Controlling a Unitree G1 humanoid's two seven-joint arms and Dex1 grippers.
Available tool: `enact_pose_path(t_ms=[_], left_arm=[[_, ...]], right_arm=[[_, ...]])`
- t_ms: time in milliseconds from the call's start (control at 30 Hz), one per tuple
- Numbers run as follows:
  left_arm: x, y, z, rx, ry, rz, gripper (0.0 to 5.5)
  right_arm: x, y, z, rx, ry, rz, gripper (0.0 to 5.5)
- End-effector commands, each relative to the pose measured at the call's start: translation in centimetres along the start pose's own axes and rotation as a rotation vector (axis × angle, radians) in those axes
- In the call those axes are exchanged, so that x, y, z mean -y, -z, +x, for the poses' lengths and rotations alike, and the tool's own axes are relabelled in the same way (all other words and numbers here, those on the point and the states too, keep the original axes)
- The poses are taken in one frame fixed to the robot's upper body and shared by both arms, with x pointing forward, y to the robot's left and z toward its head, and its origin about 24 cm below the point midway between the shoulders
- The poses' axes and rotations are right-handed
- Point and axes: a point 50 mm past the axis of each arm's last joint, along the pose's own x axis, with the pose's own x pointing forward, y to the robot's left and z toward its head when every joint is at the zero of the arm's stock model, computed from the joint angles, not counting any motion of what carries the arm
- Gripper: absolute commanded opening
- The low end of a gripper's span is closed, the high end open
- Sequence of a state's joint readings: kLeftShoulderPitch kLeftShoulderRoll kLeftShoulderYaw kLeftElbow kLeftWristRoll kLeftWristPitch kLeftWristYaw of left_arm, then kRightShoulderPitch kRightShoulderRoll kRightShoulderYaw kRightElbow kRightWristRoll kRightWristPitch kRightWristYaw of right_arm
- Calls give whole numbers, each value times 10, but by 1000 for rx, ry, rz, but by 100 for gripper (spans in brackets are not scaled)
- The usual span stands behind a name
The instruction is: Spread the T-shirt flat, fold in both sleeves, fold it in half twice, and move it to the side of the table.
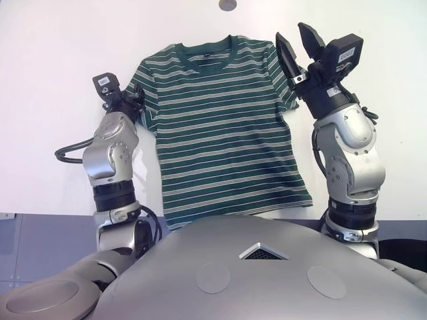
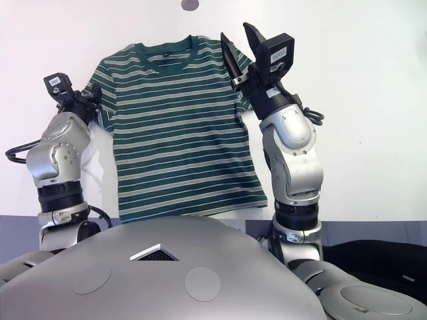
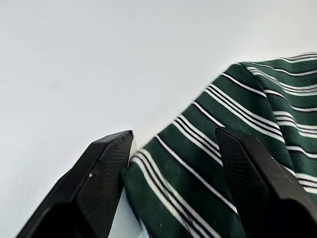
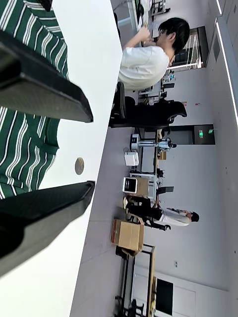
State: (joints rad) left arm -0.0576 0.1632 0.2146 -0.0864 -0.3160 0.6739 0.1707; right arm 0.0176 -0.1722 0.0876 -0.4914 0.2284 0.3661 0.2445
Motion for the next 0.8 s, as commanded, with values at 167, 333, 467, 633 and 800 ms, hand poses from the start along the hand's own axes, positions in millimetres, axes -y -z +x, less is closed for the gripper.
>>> enact_pose_path(t_ms=[167,333,467,633,800], left_arm=[[-18,28,3,-140,-12,44,216],[-32,20,-9,-208,47,55,153],[-34,15,-13,-224,76,61,153],[-26,27,-20,-261,128,59,81],[-25,26,-21,-247,143,62,2]], right_arm=[[-7,0,0,40,51,8,220],[-8,3,-2,49,95,-5,220],[-6,4,-1,55,123,-11,220],[-5,4,0,61,130,-6,220],[-4,5,-1,57,139,-5,220]])
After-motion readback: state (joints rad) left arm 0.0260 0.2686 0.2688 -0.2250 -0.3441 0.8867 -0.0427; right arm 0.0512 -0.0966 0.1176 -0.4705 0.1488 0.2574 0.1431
